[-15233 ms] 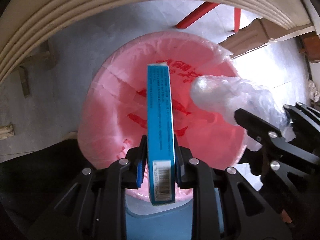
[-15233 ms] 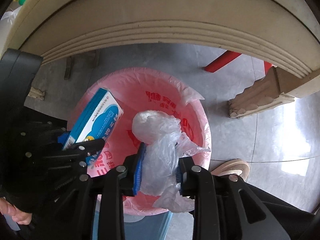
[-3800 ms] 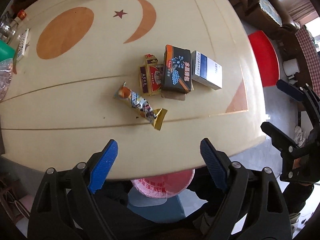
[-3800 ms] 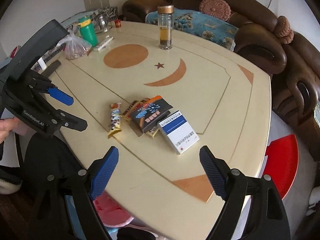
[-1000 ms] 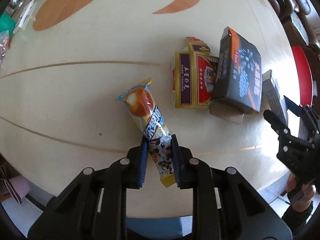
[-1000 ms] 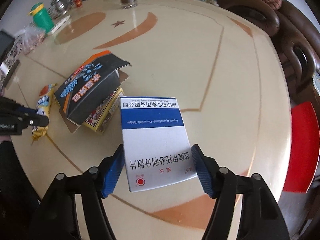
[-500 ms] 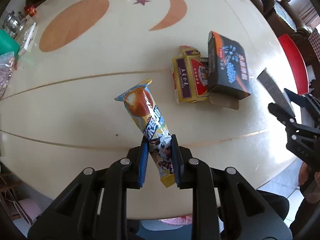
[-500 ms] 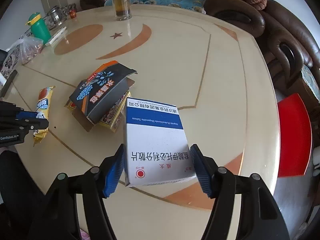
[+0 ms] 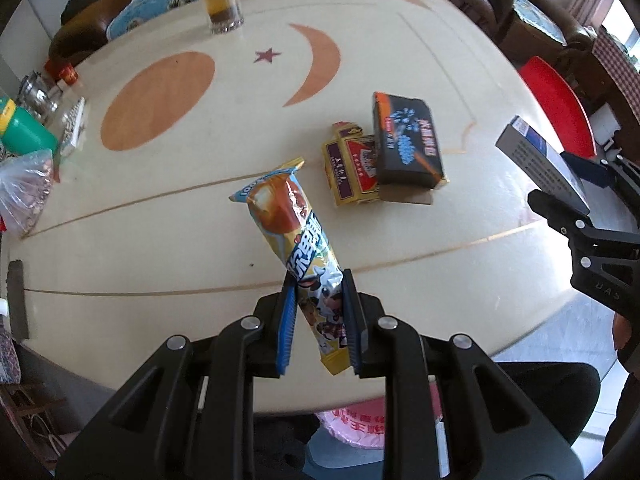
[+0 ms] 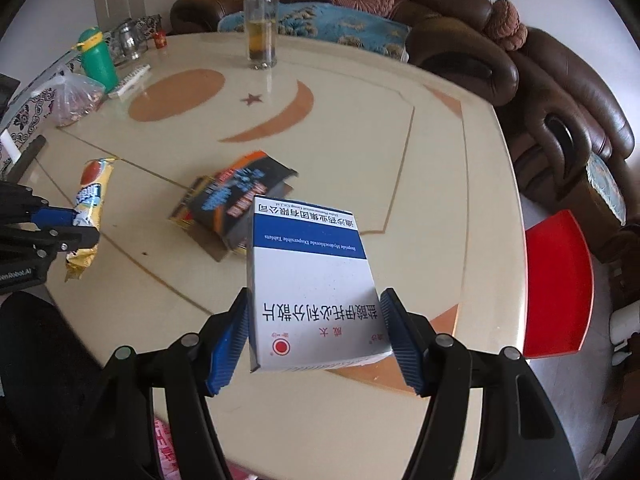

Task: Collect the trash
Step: 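Carry the snack packet and medicine box with both grippers over the pink bin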

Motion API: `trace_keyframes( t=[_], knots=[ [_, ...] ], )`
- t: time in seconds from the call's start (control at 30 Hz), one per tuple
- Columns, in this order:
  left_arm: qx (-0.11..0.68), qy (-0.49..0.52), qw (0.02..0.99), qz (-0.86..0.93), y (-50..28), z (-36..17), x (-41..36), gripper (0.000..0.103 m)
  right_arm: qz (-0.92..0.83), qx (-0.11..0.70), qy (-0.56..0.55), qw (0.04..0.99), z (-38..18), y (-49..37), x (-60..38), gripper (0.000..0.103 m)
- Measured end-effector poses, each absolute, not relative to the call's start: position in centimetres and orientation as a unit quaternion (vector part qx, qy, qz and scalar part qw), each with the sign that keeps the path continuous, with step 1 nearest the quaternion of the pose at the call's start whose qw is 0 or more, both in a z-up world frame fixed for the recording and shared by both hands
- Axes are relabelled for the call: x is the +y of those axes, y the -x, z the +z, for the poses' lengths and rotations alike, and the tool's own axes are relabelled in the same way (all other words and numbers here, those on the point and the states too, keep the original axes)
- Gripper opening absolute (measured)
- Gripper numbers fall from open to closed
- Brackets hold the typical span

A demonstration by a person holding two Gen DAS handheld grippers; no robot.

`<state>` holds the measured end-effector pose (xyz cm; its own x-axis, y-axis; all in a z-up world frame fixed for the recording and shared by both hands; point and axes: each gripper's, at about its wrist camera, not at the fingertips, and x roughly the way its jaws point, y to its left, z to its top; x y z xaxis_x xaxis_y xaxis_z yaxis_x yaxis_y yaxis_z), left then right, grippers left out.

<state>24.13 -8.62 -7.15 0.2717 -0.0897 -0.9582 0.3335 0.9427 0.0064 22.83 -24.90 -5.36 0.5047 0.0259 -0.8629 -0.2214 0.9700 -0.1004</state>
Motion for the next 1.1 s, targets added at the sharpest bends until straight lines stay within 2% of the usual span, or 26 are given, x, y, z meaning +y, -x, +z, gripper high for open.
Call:
trace_keyframes(
  t=[0.33,0.77,1.1],
  knots=[
    [0.56,-0.118,0.805,-0.156,-20.9,-2.3,-4.9,0.022,0.07,0.47,0.114,0.873,-1.4,-18.0,-22.7,0.063],
    [0.54,-0.149,0.805,-0.194,-16.0,-0.9,-4.5,0.022,0.078,0.449,0.125,0.881,1.8,-10.1,-20.0,0.063],
    [0.538,-0.169,0.796,-0.222,-12.3,-1.6,-4.4,0.022,0.09,0.452,0.127,0.878,1.8,-5.9,-18.1,0.063]
  ],
)
